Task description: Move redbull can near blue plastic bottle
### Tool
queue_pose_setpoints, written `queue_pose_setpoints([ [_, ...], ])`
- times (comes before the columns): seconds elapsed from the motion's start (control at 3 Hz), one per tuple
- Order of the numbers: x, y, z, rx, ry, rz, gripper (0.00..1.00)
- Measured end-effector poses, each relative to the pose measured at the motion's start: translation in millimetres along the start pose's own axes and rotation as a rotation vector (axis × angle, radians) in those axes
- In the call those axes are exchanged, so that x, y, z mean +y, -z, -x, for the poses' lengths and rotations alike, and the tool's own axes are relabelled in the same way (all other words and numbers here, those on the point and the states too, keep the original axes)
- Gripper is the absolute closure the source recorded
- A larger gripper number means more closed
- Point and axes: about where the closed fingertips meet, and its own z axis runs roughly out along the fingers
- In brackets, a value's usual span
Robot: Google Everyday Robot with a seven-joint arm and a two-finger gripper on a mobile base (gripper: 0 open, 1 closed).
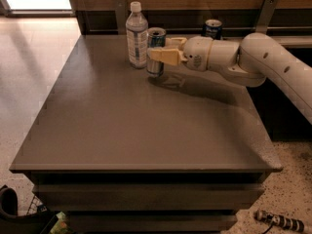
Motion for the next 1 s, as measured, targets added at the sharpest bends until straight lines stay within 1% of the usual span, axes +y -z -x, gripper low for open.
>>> queue_pose_setpoints([
  [0.33,-30,12,-24,-0.009,-0.018,-0.071,1.00],
  [0.67,-45,21,-37,-0.012,-0.023,-0.112,1.00],
  [1.0,-47,23,-34,0.003,0.003,-0.132,1.00],
])
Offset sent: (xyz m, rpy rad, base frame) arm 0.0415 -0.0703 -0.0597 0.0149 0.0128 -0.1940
